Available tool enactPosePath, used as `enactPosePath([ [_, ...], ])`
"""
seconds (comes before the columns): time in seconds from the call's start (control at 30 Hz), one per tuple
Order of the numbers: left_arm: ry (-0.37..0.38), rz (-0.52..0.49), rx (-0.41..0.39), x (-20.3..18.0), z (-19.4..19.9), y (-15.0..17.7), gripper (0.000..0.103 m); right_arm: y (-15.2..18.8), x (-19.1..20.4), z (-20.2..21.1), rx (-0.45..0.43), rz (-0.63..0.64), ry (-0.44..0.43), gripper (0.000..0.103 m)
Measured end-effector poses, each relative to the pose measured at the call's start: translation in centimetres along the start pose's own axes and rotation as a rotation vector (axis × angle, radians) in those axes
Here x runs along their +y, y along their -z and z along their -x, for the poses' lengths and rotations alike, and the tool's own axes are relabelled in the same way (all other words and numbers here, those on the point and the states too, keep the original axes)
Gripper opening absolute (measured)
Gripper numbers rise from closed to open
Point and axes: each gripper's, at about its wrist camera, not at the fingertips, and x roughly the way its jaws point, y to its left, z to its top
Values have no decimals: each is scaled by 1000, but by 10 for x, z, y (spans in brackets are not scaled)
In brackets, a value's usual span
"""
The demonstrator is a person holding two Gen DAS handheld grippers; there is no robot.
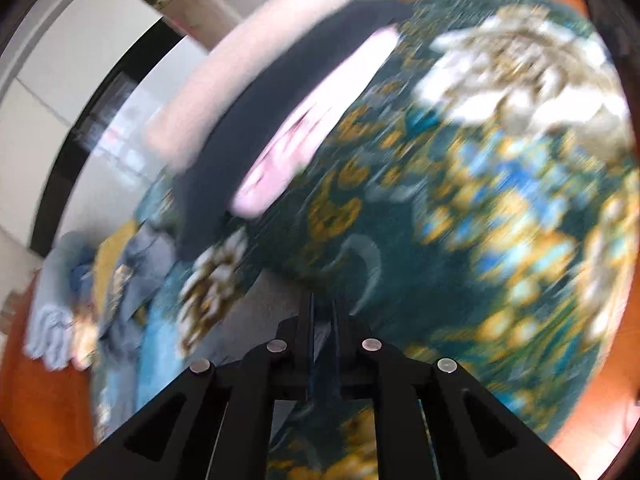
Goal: Fold clothes
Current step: 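Lower the left gripper onto the sweatshirt body and close it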
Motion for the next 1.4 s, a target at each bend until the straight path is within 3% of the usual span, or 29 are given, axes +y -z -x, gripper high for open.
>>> enactPosePath([
  [0.07,42,1,-21,-18,3,-4,47,-9,9,14,-80,13,24,11],
  [0.17,120,-57,38,-73,-17,-1,55,-17,54,20,-90,106,-93,11],
  [0.27,163,-71,133,-120,-55,10,55,-11,114,-2,40,169,-262,11],
  [0.37,215,-10,240,-156,-108,20,55,5,170,-30,191,209,-403,16],
  [0.5,218,-14,294,-181,-154,21,55,41,241,-70,321,297,-479,24],
  [0.57,211,-4,310,-185,-174,19,55,57,274,-89,374,331,-517,32],
  [0.6,198,8,327,-186,-187,17,55,62,285,-100,398,310,-530,38],
  [0.8,209,77,442,-194,-245,7,58,68,328,-154,464,182,-529,38],
  [0.97,171,66,459,-208,-263,-1,58,61,337,-190,494,71,-504,38],
  [1.0,147,69,469,-210,-266,-2,56,60,336,-195,497,58,-485,35],
  [1.03,124,72,479,-211,-270,-3,56,58,334,-198,500,52,-467,18],
  [1.07,96,69,482,-214,-270,-4,54,56,332,-200,503,49,-450,7],
  [1.1,69,65,484,-216,-271,-4,50,54,331,-200,500,59,-443,4],
  [1.13,41,62,486,-218,-272,-5,38,53,330,-199,497,72,-438,3],
  [1.17,20,43,478,-216,-271,-4,16,50,332,-195,489,91,-449,3],
  [1.2,0,24,470,-214,-270,-3,6,48,333,-189,476,119,-466,3],
  [1.23,-21,4,462,-213,-270,-2,1,45,333,-180,465,148,-486,3],
  [1.4,130,-1,425,-190,-232,-5,0,12,319,-113,352,318,-621,3],
])
